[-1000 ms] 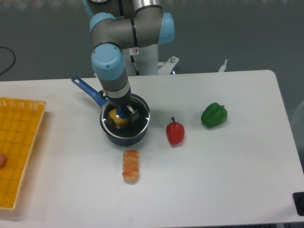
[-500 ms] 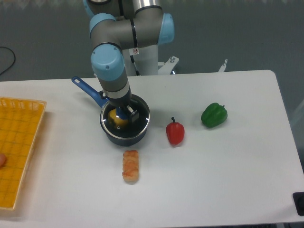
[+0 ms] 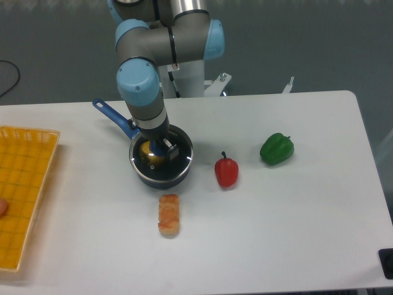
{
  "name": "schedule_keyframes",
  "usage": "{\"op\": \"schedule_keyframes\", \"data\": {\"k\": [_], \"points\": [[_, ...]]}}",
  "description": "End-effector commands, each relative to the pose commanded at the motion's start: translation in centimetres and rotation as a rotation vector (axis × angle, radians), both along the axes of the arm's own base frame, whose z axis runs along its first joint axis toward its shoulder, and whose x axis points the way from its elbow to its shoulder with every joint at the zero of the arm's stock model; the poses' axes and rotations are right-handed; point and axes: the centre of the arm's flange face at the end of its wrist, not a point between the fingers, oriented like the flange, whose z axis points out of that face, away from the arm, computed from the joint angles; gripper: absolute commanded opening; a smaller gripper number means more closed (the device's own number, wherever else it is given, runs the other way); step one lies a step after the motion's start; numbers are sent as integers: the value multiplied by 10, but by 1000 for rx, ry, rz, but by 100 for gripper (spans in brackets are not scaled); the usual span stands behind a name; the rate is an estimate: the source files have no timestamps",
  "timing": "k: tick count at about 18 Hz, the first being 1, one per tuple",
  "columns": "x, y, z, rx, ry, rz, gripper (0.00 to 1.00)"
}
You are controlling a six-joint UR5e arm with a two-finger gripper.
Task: Close the pot lid
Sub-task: 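Press and adjust the lid on the saucepan while holding the knob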
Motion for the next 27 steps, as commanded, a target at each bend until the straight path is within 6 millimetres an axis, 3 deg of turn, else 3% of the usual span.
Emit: {"op": "schedule_keyframes", "data": {"k": [3,27], "points": [[1,0,5,7,6,-3,54],[8,-3,-8,-31,-2,-55,54]]}}
